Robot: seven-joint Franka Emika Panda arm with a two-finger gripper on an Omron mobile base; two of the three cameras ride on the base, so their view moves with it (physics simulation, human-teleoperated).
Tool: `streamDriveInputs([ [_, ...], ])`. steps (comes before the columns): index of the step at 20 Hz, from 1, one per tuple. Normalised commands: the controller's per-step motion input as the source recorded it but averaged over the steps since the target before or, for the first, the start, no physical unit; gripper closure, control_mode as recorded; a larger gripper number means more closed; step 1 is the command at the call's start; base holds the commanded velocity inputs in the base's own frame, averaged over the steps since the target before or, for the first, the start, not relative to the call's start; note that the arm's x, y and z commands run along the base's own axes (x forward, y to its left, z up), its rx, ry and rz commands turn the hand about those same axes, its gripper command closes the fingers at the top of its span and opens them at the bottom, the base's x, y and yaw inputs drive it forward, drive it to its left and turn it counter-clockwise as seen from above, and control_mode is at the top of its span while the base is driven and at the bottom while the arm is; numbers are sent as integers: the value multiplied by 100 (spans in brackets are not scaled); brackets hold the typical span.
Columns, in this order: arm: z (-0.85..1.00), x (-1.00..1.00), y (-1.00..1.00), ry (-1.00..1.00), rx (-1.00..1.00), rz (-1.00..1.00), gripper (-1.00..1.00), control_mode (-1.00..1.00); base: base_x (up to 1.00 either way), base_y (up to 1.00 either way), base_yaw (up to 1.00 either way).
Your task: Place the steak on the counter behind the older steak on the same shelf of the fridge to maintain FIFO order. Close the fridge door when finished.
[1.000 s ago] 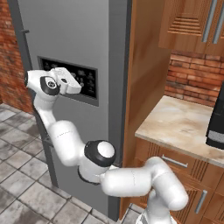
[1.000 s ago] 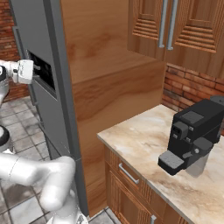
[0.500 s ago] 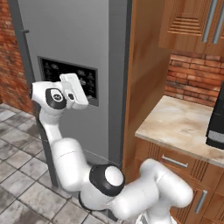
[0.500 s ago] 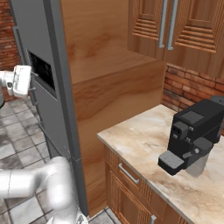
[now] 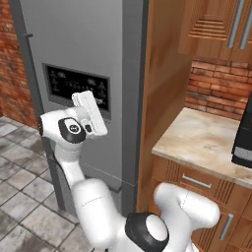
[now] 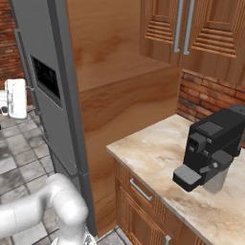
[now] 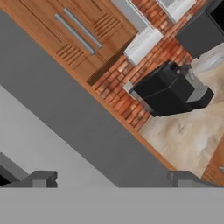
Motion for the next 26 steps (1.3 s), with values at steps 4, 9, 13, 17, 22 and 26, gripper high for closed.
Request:
streamDriveInputs([
  [4,-1,-9,-7,-13,5,0,-100,-100,0,0,0],
  [9,0,35,0,-2,8,0,-100,-100,0,0,0],
  [13,0,74,-3,0,8,0,-100,-100,0,0,0],
  [17,0,69,-12,0,9,0,-100,-100,0,0,0],
  [22,-3,45,-27,0,9,0,-100,-100,0,0,0],
  [26,-4,8,-50,-4,9,0,-100,-100,0,0,0],
])
